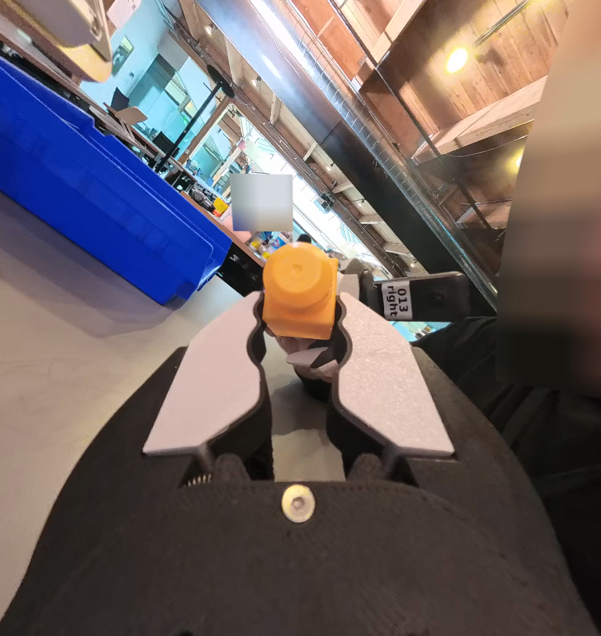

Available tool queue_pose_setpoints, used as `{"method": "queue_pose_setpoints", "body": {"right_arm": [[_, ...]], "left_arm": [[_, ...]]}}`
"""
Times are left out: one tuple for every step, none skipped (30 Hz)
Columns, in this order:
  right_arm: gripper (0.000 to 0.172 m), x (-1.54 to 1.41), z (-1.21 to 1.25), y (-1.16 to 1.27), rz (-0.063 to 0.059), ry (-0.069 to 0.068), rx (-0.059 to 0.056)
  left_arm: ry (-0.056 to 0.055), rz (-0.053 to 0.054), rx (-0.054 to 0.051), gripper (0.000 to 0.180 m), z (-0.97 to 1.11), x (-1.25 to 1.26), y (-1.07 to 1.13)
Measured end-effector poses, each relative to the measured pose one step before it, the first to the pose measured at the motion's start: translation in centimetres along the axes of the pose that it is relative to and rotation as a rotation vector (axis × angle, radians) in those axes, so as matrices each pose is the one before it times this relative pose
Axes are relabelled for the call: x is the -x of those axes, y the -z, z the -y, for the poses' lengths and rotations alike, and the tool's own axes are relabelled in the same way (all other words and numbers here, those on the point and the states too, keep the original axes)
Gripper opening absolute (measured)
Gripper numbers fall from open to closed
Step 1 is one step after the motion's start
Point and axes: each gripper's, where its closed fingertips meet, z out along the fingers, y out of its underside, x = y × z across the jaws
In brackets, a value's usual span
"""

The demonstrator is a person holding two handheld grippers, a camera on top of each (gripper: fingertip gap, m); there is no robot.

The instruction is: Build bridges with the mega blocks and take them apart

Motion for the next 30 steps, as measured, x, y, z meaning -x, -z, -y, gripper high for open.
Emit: {"method": "queue_pose_setpoints", "body": {"right_arm": [[0.027, 0.029, 0.051, -0.201, -0.0093, 0.0100, -0.0014], [0.025, -0.024, 0.146, -0.159, -0.0143, 0.0082, -0.0068], [0.025, 0.067, 0.160, -0.154, -0.0048, 0.0047, -0.0052], [0.025, 0.013, 0.019, -0.180, -0.0069, 0.0044, 0.0055], [0.025, -0.075, -0.129, -0.224, -0.0122, 0.0073, 0.0122], [0.024, -0.085, 0.024, -0.142, -0.0155, 0.0101, 0.0023], [0.022, -0.225, 0.090, -0.038, -0.0258, 0.0090, -0.0005], [0.012, -0.467, 0.039, 0.041, -0.0391, 0.0040, -0.0008], [0.006, -0.328, -0.031, 0.071, -0.0194, 0.0020, -0.0008], [0.005, -0.122, 0.054, 0.080, -0.0030, -0.0019, -0.0053], [0.002, -0.168, 0.115, 0.122, -0.0127, 0.0051, -0.0077], [0.002, -0.025, 0.077, 0.099, -0.0039, 0.0114, -0.0031], [0.002, 0.004, 0.049, 0.119, 0.0069, 0.0030, -0.0013], [0.002, -0.014, 0.132, 0.163, 0.0137, -0.0170, -0.0105], [0.002, -0.070, 0.193, 0.173, 0.0078, -0.0262, -0.0167], [0.002, -0.099, 0.173, 0.199, 0.0028, -0.0210, -0.0134], [0.002, -0.149, 0.017, 0.217, 0.0031, -0.0150, 0.0008], [0.002, -0.201, -0.068, 0.294, 0.0045, -0.0156, 0.0035], [0.002, -0.298, 0.003, 0.404, 0.0006, -0.0179, -0.0069], [0.002, -0.304, -0.148, 0.412, 0.0014, -0.0187, 0.0010], [0.002, -0.170, -0.357, 0.347, 0.0094, -0.0156, 0.0139], [0.002, -0.085, -0.442, 0.311, 0.0106, -0.0121, 0.0152], [0.002, -0.031, -0.358, 0.322, 0.0060, -0.0073, 0.0059], [0.002, -0.073, -0.402, 0.270, -0.0033, -0.0054, 0.0080], [0.002, -0.085, -0.427, 0.234, -0.0055, -0.0045, 0.0127], [0.002, -0.080, -0.332, 0.215, -0.0061, -0.0054, 0.0082], [0.002, -0.103, -0.226, 0.211, -0.0079, -0.0068, 0.0037], [0.002, -0.068, -0.217, 0.181, -0.0059, -0.0072, 0.0054], [0.002, -0.018, -0.233, 0.118, -0.0034, -0.0049, 0.0084], [0.002, -0.018, -0.242, 0.066, -0.0050, -0.0011, 0.0080]], "left_arm": [[0.0097, -0.0050, -0.0011, 0.036, -0.122, -0.030, -0.198], [0.0092, -0.0119, -0.0011, 0.036, -0.139, -0.178, -0.261], [0.0037, -0.0021, 0.0011, 0.036, -0.160, -0.073, -0.243], [0.0104, -0.0105, -0.0037, 0.036, -0.024, -0.164, -0.199], [0.0166, -0.0146, -0.0046, 0.036, 0.033, -0.190, -0.193], [0.0055, -0.0005, -0.0022, 0.036, -0.018, -0.011, -0.156], [0.0061, -0.0061, -0.0064, 0.036, 0.009, -0.090, -0.139], [0.0108, -0.0052, -0.0077, 0.036, -0.011, -0.044, -0.088], [0.0110, -0.0059, -0.0085, 0.036, -0.025, -0.010, -0.053], [0.0187, -0.0158, -0.0084, 0.037, 0.014, -0.095, -0.035], [0.0161, -0.0144, -0.0072, 0.037, 0.015, -0.137, -0.041], [0.0005, -0.0046, -0.0005, 0.037, -0.050, -0.084, -0.053], [-0.0084, -0.0009, 0.0097, 0.037, -0.111, -0.107, -0.034], [-0.0033, -0.0030, 0.0121, 0.036, -0.081, -0.209, -0.063], [-0.0121, 0.0025, 0.0127, 0.036, -0.045, -0.240, -0.051], [-0.0332, 0.0133, 0.0230, 0.038, -0.115, -0.168, 0.049], [-0.0322, 0.0229, 0.0189, 0.044, 0.008, 0.004, 0.257], [-0.0173, 0.0297, 0.0230, 0.050, -0.015, 0.156, 0.479], [-0.0346, 0.0397, 0.0596, 0.050, -0.520, 0.283, 0.615], [-0.0435, 0.0544, 0.0868, 0.051, -0.955, 0.565, 0.685], [-0.0418, 0.0582, 0.0939, 0.052, -1.117, 0.703, 0.667], [-0.0456, 0.0515, 0.0977, 0.053, -1.201, 0.596, 0.458], [-0.0462, 0.0541, 0.0978, 0.054, -1.140, 0.621, 0.233], [-0.0311, 0.0810, 0.0972, 0.059, -1.066, 1.003, 0.049], [-0.0180, 0.0626, 0.0983, 0.061, -0.948, 0.638, -0.221], [-0.0084, 0.0398, 0.1015, 0.064, -0.904, 0.122, -0.472], [-0.0074, 0.0516, 0.0924, 0.069, -0.726, 0.140, -0.579], [-0.0163, 0.0671, 0.0763, 0.073, -0.567, 0.171, -0.586], [-0.0117, 0.0388, 0.0764, 0.075, -0.651, -0.384, -0.662], [0.0078, 0.0348, 0.0592, 0.080, -0.458, -0.432, -0.679]]}}
